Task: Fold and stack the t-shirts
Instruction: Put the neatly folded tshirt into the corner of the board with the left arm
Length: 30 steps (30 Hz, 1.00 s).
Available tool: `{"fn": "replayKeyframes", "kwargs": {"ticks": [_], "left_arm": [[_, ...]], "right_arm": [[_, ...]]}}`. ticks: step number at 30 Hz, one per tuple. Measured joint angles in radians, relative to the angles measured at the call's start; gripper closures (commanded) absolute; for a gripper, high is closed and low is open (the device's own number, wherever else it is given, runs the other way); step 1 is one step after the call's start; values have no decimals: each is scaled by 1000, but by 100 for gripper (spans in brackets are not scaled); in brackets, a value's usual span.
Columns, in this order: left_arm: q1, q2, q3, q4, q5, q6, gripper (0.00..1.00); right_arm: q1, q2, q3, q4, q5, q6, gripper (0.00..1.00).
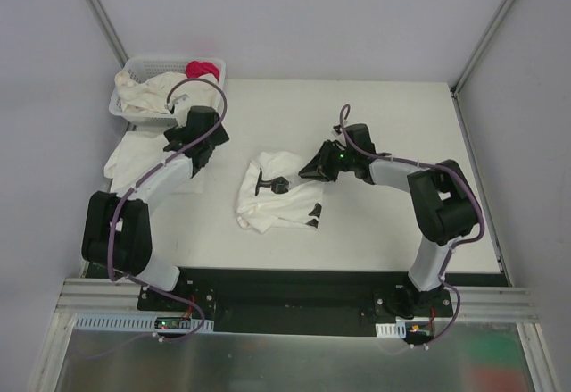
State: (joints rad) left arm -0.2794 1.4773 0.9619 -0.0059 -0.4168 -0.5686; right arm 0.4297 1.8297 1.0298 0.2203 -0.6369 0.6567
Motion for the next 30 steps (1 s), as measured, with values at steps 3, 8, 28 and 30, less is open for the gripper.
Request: {"fn": "replayKeyframes", "kwargs": {"ticks": [3, 8, 28, 30], "left_arm": [[44, 44, 87, -67, -132, 37, 1], [122, 127, 189, -139, -254, 95, 1], [352, 418, 335, -376, -317, 107, 1], [351, 442, 354, -398, -316, 113, 1]], "right_arm": [[-8, -11, -50, 0, 0, -6, 81], [-30, -32, -102, 0, -5, -9, 82], [-134, -101, -156, 8, -50, -1, 84], [-140, -102, -155, 7, -58, 10, 84]]}}
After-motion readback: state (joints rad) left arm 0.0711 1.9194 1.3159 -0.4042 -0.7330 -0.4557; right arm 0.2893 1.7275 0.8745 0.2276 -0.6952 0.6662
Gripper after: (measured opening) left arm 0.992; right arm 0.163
